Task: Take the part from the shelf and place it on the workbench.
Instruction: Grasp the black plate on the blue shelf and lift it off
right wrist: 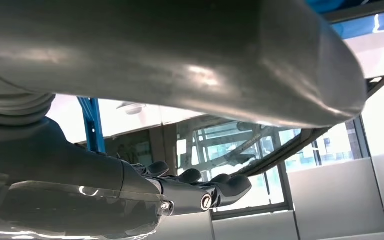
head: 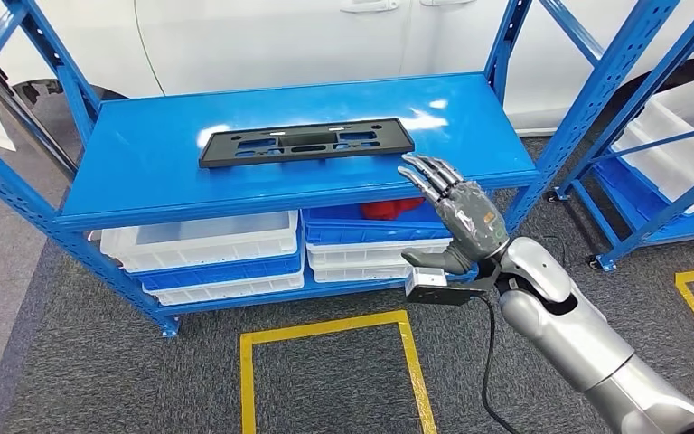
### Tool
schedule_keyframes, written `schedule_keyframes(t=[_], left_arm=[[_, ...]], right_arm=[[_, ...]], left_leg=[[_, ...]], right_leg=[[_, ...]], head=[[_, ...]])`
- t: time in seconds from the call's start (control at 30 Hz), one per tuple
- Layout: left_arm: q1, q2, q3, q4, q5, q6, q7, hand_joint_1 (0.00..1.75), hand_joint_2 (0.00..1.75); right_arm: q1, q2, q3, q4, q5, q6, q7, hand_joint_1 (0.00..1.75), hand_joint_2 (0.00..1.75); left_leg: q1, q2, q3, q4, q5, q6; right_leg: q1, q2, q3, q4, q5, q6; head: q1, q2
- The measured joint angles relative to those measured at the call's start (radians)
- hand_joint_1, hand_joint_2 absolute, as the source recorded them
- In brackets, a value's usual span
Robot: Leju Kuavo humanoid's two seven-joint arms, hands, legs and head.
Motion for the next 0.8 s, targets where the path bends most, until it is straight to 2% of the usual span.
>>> schedule_keyframes(t=[0.03, 0.1, 0.2, 0.23, 0.27, 0.37, 0.4, 0.43, 0.47, 0.53, 0.57, 0.6, 0.73, 0.8], left_arm=[[0.0, 0.0, 0.0, 0.0, 0.0, -0.001, 0.001, 0.0, 0.0], [-0.001, 0.0, 0.0, 0.0, 0.0, -0.001, 0.001, 0.0, 0.0], [0.0, 0.001, 0.0, 0.0, 0.001, -0.001, 0.001, 0.0, 0.0], [0.0, 0.002, 0.0, 0.0, 0.001, -0.001, 0.001, 0.0, 0.0], [-0.001, 0.003, 0.0, 0.001, 0.001, -0.001, 0.001, 0.0, 0.0], [-0.006, 0.004, 0.0, 0.001, 0.003, -0.001, 0.001, 0.0, 0.0], [-0.008, 0.004, 0.0, 0.001, 0.004, -0.001, 0.001, 0.0, 0.0], [-0.009, 0.004, 0.0, 0.001, 0.004, -0.001, 0.001, 0.0, 0.0], [-0.008, 0.005, 0.0, 0.001, 0.004, -0.001, 0.001, 0.0, 0.0], [-0.004, 0.005, 0.0, 0.001, 0.003, -0.001, 0.001, 0.0, 0.0], [-0.002, 0.005, 0.0, 0.001, 0.003, -0.001, 0.002, 0.0, 0.0], [0.0, 0.005, 0.0, 0.001, 0.003, -0.001, 0.002, 0.0, 0.0], [0.001, 0.004, 0.0, 0.001, 0.004, -0.002, 0.002, 0.0, 0.0], [0.001, 0.003, 0.0, 0.001, 0.006, -0.003, 0.002, 0.0, 0.0]], right_arm=[[-0.017, 0.0, 0.001, 0.004, -0.006, 0.007, 0.0, 0.0, 0.0], [-0.044, 0.0, 0.003, 0.012, -0.015, 0.015, -0.001, 0.0, 0.0], [-0.059, 0.0, 0.009, 0.021, -0.021, 0.016, -0.002, 0.0, 0.0], [-0.063, 0.0, 0.012, 0.023, -0.022, 0.016, -0.003, 0.0, 0.0], [-0.066, 0.0, 0.014, 0.025, -0.024, 0.016, -0.003, 0.0, 0.0], [-0.071, 0.0, 0.021, 0.031, -0.026, 0.016, -0.004, 0.0, 0.0], [-0.071, 0.0, 0.024, 0.034, -0.026, 0.016, -0.004, 0.0, 0.0], [-0.071, 0.0, 0.026, 0.036, -0.026, 0.016, -0.004, 0.0, 0.0], [-0.071, 0.0, 0.027, 0.038, -0.025, 0.016, -0.004, 0.0, 0.0], [-0.073, 0.0, 0.028, 0.039, -0.025, 0.016, -0.004, 0.0, 0.0], [-0.076, 0.0, 0.028, 0.04, -0.025, 0.016, -0.004, 0.0, 0.0], [-0.08, 0.0, 0.029, 0.041, -0.025, 0.017, -0.004, 0.0, 0.0], [-0.11, 0.005, 0.037, 0.062, -0.027, 0.029, -0.004, 0.0, 0.0], [-0.131, 0.011, 0.041, 0.084, -0.029, 0.036, -0.004, 0.0, 0.0]], left_leg=[[-0.002, -0.001, -0.001, 0.006, -0.004, -0.004], [-0.004, -0.003, -0.003, 0.015, -0.01, -0.011], [-0.004, -0.005, -0.004, 0.018, -0.014, -0.025], [-0.004, -0.005, -0.01, 0.033, -0.025, -0.031], [-0.003, -0.005, -0.025, 0.065, -0.046, -0.038], [0.006, -0.001, -0.117, 0.26, -0.138, -0.056], [0.008, 0.0, -0.14, 0.304, -0.149, -0.059], [0.009, 0.0, -0.142, 0.307, -0.139, -0.06], [0.01, 0.001, -0.124, 0.267, -0.112, -0.06], [0.01, 0.001, -0.05, 0.12, -0.046, -0.055], [0.008, 0.001, -0.018, 0.06, -0.026, -0.049], [0.007, 0.001, 0.0, 0.024, -0.017, -0.043], [0.006, 0.0, 0.011, 0.001, -0.011, -0.016], [0.008, 0.002, 0.014, -0.008, -0.006, -0.005]], right_leg=[[0.003, 0.0, 0.026, -0.063, 0.029, -0.004], [0.007, 0.002, 0.055, -0.131, 0.053, -0.01], [0.005, 0.0, 0.057, -0.14, 0.056, -0.021], [0.002, -0.001, 0.059, -0.143, 0.058, -0.025], [-0.002, -0.003, 0.06, -0.145, 0.06, -0.029], [-0.004, -0.007, 0.061, -0.146, 0.061, -0.032], [-0.004, -0.008, 0.062, -0.146, 0.061, -0.032], [-0.004, -0.007, 0.062, -0.146, 0.06, -0.031], [-0.005, -0.006, 0.064, -0.146, 0.059, -0.03], [-0.005, -0.004, 0.07, -0.146, 0.056, -0.024], [-0.004, -0.002, 0.071, -0.146, 0.054, -0.02], [-0.002, 0.0, 0.073, -0.146, 0.052, -0.015], [-0.003, 0.001, 0.072, -0.138, 0.041, 0.007], [-0.003, -0.002, 0.042, -0.067, -0.005, 0.012]], head=[[0.0, 0.0], [0.0, 0.0], [0.0, 0.0], [0.0, 0.0], [0.0, 0.0], [0.0, 0.0], [0.0, 0.0], [0.0, 0.0], [0.0, 0.0], [0.0, 0.0], [0.0, 0.0], [0.0, 0.0], [0.0, 0.0], [0.0, 0.0]])
